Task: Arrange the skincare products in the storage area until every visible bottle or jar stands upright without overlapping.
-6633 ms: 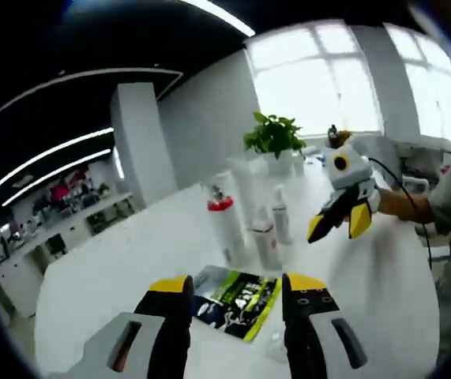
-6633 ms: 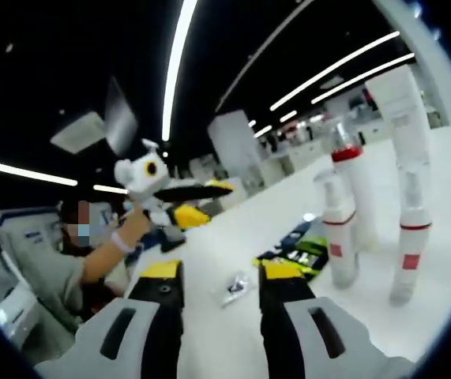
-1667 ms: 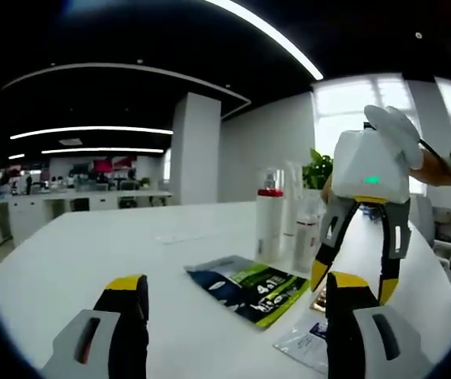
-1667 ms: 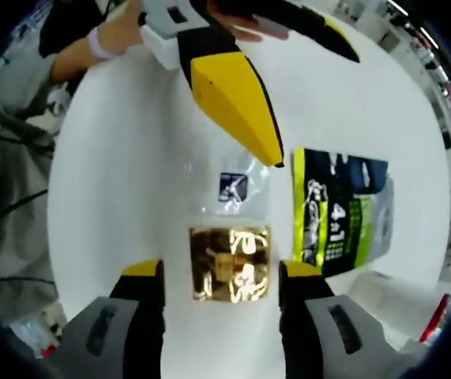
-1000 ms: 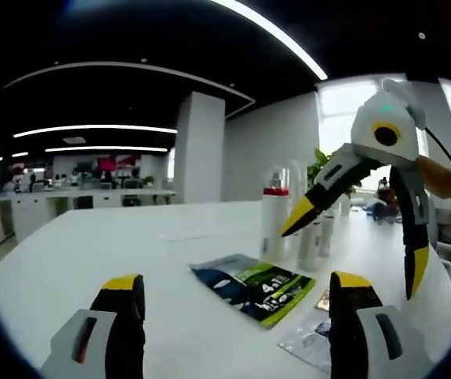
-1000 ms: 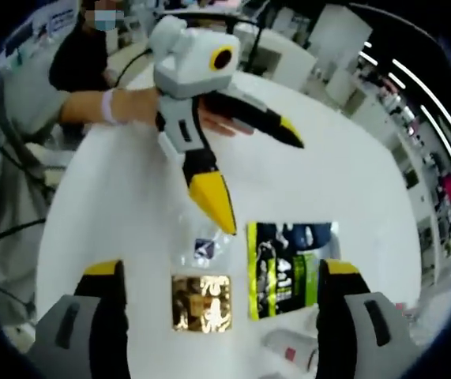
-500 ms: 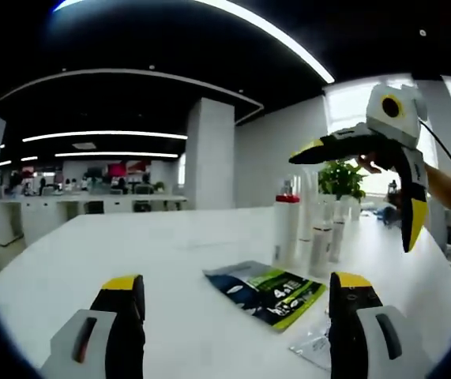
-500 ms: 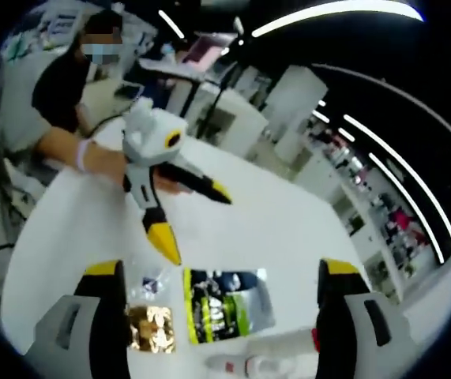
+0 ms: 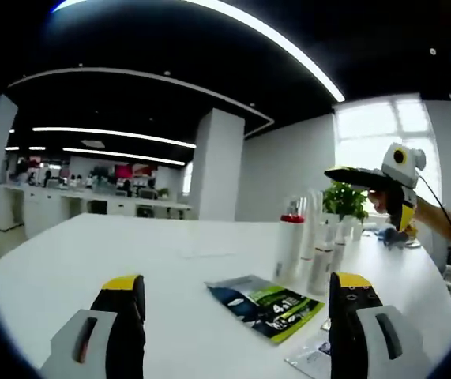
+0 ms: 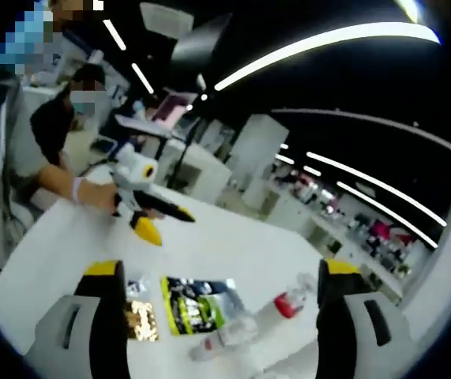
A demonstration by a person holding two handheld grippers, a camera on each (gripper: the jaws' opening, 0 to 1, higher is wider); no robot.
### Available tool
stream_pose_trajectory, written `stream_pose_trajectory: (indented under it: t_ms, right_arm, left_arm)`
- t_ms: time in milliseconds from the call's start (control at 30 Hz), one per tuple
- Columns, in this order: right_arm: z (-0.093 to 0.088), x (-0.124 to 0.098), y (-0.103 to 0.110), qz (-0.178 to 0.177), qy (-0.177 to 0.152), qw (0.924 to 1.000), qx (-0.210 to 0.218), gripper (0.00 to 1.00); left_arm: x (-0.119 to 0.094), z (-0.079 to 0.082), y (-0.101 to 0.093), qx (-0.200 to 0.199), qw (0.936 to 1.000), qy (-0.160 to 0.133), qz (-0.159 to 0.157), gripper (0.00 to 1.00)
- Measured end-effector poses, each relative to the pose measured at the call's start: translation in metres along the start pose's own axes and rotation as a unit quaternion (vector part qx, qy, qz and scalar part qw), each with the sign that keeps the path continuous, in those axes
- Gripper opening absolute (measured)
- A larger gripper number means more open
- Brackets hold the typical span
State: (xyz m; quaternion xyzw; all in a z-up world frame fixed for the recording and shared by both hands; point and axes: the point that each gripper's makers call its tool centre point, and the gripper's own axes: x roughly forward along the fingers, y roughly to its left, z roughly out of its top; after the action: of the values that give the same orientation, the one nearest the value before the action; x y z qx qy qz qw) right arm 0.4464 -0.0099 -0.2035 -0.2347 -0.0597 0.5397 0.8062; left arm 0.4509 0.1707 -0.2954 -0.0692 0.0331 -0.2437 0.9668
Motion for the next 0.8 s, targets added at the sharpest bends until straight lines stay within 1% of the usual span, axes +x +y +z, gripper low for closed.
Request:
stream_pose_trajectory:
  t_ms: [33, 100, 133, 167, 200, 233, 300, 333, 367, 433, 500, 533, 567, 600, 633, 667, 700, 733, 800]
  right_arm:
    - [-0.001, -0.004, -0.003, -0.008, -0.005, 0.9999, 0.007, 1.0]
    - [0.002, -0.014, -0.01, -0.028, -0.026, 0.9992, 0.01, 1.0]
    - [0.005, -0.021, -0.017, -0.052, -0.044, 0.9975, 0.018, 1.0]
    - [0.004, -0.027, -0.025, -0.082, -0.049, 0.9952, 0.024, 1.0]
    - [0.003, -0.033, -0.029, -0.102, -0.053, 0.9929, 0.031, 1.0]
    - [0.006, -0.04, -0.035, -0.136, -0.085, 0.9859, 0.047, 1.0]
    - [0.006, -0.05, -0.037, -0.161, -0.11, 0.9791, 0.057, 1.0]
    - [0.004, -0.058, -0.039, -0.181, -0.122, 0.9733, 0.071, 1.0]
    - [0.001, -0.062, -0.04, -0.19, -0.123, 0.9711, 0.076, 1.0]
    - [-0.011, -0.073, -0.044, -0.22, -0.107, 0.9657, 0.088, 1.0]
    - [-0.019, -0.08, -0.043, -0.231, -0.093, 0.9638, 0.094, 1.0]
    - [-0.021, -0.088, -0.044, -0.247, -0.096, 0.9593, 0.099, 1.0]
    - [-0.022, -0.092, -0.044, -0.254, -0.105, 0.9561, 0.101, 1.0]
    - [-0.02, -0.098, -0.042, -0.256, -0.122, 0.9523, 0.112, 1.0]
    - [-0.021, -0.099, -0.039, -0.25, -0.13, 0.951, 0.128, 1.0]
    - [-0.028, -0.103, -0.036, -0.251, -0.112, 0.9502, 0.148, 1.0]
    - [-0.038, -0.107, -0.036, -0.261, -0.089, 0.9478, 0.16, 1.0]
    - [-0.041, -0.111, -0.038, -0.269, -0.084, 0.9458, 0.16, 1.0]
    - [-0.041, -0.119, -0.038, -0.287, -0.104, 0.9399, 0.154, 1.0]
  left_arm:
    - [0.0, 0.0, -0.003, 0.009, 1.0, 0.001, -0.001, 0.99]
    - [0.001, 0.0, -0.005, 0.01, 0.9999, 0.0, -0.005, 0.99]
    - [0.001, 0.001, -0.006, 0.01, 0.9999, 0.0, -0.006, 0.99]
    - [0.0, 0.0, -0.009, 0.01, 0.9999, -0.001, -0.01, 0.99]
    - [0.0, 0.0, -0.01, 0.008, 0.9999, 0.0, -0.013, 0.99]
    - [0.0, 0.0, -0.013, -0.003, 0.9997, 0.001, -0.023, 0.99]
    - [-0.001, 0.001, -0.019, -0.037, 0.9984, 0.003, -0.043, 0.99]
    - [-0.001, 0.003, -0.019, -0.044, 0.998, 0.002, -0.046, 0.99]
    - [-0.002, 0.003, -0.019, -0.041, 0.9982, 0.002, -0.044, 0.99]
    - [-0.003, 0.002, -0.021, -0.036, 0.9984, 0.003, -0.043, 0.99]
    - [-0.003, 0.003, -0.021, -0.031, 0.9987, 0.004, -0.041, 0.99]
    - [-0.003, 0.003, -0.022, -0.03, 0.9987, 0.004, -0.04, 0.99]
    - [-0.004, 0.002, -0.023, -0.029, 0.9988, 0.004, -0.04, 0.99]
    - [-0.005, 0.002, -0.024, -0.029, 0.9988, 0.004, -0.04, 0.99]
    - [-0.005, 0.002, -0.025, -0.028, 0.9988, 0.004, -0.041, 0.99]
    - [-0.005, 0.002, -0.025, -0.027, 0.9988, 0.005, -0.04, 0.99]
    - [-0.005, 0.002, -0.025, -0.024, 0.9989, 0.005, -0.039, 0.99]
    - [-0.005, 0.001, -0.025, -0.02, 0.9991, 0.006, -0.036, 0.99]
    - [-0.004, 0.001, -0.025, -0.015, 0.9992, 0.008, -0.035, 0.99]
